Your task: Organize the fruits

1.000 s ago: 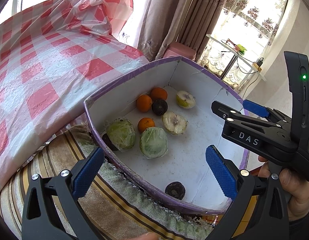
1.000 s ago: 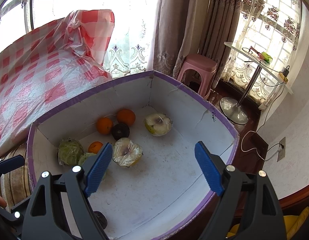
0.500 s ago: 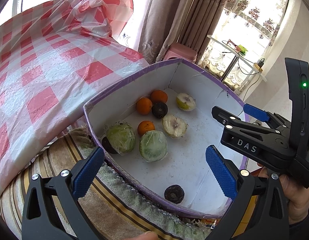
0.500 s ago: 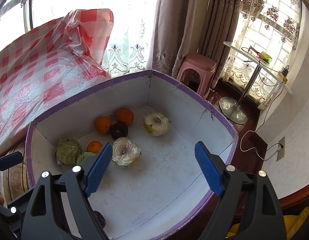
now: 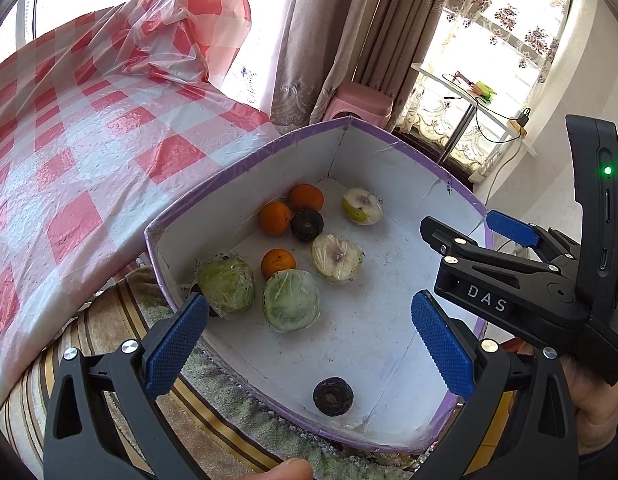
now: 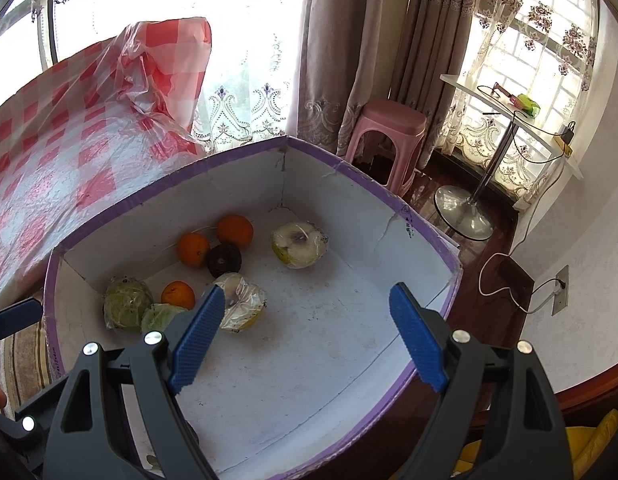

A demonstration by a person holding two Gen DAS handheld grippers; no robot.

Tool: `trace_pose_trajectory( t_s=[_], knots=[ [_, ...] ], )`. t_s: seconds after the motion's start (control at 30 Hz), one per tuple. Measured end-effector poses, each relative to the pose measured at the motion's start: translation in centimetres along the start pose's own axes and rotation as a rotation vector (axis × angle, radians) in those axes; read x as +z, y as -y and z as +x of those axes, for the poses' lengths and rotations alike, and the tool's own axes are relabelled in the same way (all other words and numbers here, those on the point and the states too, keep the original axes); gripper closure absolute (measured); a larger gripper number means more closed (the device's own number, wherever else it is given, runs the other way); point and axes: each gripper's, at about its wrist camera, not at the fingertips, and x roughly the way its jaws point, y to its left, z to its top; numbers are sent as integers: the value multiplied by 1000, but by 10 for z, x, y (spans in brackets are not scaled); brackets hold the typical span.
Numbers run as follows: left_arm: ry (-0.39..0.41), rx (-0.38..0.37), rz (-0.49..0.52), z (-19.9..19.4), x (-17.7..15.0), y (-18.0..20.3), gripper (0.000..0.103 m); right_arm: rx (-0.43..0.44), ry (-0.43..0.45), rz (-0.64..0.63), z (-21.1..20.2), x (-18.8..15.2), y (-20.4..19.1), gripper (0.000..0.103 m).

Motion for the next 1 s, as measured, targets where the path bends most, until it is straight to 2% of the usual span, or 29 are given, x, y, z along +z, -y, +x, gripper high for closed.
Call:
trace_pose_trajectory(
  t_s=[0.53, 0.7, 0.77, 0.87, 0.9, 1.0],
  knots=[
    [8, -1, 8, 0, -1, 0, 5, -3, -2, 2, 1, 0, 0, 19],
    [69, -21, -2, -6, -2, -3, 5, -10, 3, 27, 0, -1, 5, 19],
    [97, 12, -16, -17, -1, -9, 5, -6, 8, 25, -4, 1, 2, 19],
    [99, 20, -62, -47, -3, -31, 4, 49, 38, -16, -21, 4, -21, 15],
    [112, 47, -89, -62, -7, -43, 4, 84, 49, -44, -28, 5, -34, 9],
    [165, 165, -169, -114, -32, -88, 4, 226, 62, -123, -50, 3, -84, 5]
  ],
)
